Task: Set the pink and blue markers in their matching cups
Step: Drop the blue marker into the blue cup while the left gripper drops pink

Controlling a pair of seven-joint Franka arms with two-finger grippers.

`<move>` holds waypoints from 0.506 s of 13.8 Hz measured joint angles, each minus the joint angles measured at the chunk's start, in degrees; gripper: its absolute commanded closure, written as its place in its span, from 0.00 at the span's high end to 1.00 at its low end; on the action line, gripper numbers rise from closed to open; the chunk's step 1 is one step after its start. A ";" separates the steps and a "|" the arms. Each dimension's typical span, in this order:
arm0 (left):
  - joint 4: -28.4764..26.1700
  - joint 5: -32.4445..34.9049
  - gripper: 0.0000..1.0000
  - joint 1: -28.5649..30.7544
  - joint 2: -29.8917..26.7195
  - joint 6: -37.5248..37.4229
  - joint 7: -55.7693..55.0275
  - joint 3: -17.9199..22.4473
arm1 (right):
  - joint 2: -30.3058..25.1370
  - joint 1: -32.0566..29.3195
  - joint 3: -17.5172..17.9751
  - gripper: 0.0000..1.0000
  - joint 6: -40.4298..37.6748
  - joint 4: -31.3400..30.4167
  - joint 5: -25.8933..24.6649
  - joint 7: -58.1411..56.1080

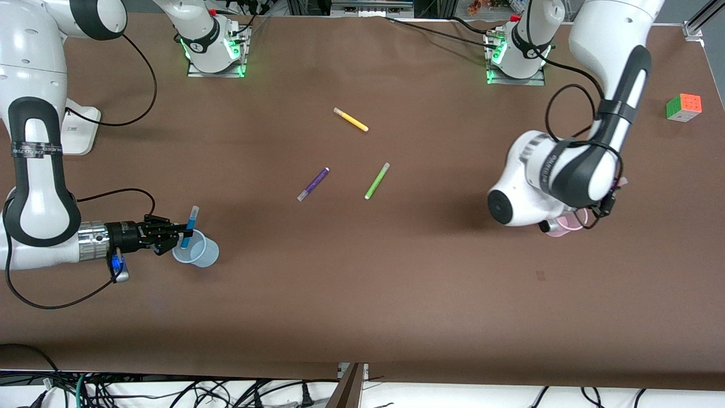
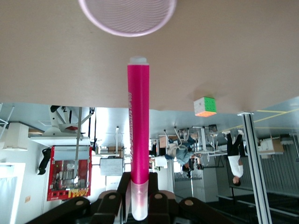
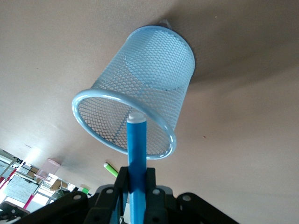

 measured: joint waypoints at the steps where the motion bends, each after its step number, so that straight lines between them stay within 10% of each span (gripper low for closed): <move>1: 0.00 0.01 0.00 1.30 0.30 1.49 -0.02 0.04 | -0.02 0.00 0.12 0.57 -0.10 0.05 0.02 0.00; 7: -0.03 0.74 0.00 1.78 6.28 3.08 -6.87 -0.17 | -0.78 -0.01 0.31 0.57 -3.56 1.35 0.08 0.00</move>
